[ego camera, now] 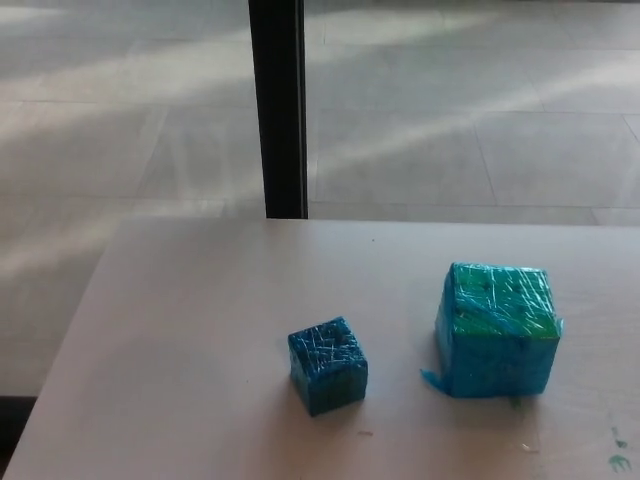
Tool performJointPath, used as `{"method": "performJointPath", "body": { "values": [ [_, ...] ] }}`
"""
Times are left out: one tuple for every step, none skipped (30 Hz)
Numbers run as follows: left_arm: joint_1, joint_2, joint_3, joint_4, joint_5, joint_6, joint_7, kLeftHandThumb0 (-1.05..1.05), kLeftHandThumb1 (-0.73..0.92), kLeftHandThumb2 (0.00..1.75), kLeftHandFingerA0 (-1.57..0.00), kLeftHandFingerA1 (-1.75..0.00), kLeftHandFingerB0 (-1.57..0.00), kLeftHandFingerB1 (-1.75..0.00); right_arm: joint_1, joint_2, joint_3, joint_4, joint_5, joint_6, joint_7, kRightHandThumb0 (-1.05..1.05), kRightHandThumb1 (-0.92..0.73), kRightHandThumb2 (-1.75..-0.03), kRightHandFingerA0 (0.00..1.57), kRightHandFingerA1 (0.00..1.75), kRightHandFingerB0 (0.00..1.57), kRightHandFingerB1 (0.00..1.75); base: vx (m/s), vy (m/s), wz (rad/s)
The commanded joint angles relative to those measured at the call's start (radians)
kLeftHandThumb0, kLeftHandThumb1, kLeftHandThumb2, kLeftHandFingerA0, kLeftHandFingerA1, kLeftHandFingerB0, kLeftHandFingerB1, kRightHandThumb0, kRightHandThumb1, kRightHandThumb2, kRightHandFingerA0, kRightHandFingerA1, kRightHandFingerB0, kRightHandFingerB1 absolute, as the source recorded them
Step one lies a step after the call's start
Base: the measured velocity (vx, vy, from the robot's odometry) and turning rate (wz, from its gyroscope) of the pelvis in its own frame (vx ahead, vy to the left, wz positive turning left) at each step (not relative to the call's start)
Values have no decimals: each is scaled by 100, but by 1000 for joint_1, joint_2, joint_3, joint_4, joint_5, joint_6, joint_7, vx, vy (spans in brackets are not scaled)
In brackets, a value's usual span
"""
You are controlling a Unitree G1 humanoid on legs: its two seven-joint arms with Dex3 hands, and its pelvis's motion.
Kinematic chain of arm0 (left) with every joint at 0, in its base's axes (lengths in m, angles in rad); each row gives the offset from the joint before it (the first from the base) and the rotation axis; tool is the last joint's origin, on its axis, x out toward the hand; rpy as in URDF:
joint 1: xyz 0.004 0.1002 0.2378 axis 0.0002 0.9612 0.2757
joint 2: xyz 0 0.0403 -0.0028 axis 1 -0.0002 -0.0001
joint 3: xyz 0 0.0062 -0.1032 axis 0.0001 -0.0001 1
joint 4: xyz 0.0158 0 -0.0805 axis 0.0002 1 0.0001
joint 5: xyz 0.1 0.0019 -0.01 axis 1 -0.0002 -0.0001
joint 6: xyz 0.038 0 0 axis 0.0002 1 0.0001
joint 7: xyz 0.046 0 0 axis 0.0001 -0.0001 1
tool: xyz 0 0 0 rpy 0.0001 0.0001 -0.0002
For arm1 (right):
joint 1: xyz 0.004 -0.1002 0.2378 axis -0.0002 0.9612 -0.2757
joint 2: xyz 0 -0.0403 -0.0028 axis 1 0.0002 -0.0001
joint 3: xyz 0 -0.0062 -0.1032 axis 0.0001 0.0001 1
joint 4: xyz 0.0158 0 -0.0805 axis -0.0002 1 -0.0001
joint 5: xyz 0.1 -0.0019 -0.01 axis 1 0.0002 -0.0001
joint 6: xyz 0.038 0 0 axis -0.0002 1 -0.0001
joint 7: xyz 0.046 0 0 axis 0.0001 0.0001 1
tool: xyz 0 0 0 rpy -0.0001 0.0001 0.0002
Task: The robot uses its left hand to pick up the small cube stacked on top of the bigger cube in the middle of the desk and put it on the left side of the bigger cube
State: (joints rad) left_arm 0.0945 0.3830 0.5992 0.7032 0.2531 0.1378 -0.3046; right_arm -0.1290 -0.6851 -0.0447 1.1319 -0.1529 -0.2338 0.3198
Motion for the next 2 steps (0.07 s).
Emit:
{"method": "performJointPath", "body": {
  "values": [
    [42, -17, -34, 77, -81, -46, 53, -100, 70, 111, -5, -34, -5, -19, -16, -18, -1, 7, 0, -3, -11, -48, -25, -95, 97, 98, 78, 75, 0, 0, 0],
    [55, -18, -63, 78, -59, -55, 73, -98, 82, 68, -2, -44, -10, -29, -15, -18, -2, 3, 3, 1, -6, -48, -25, -97, 94, 97, 75, 79, 0, 0, 0]
  ]
}}
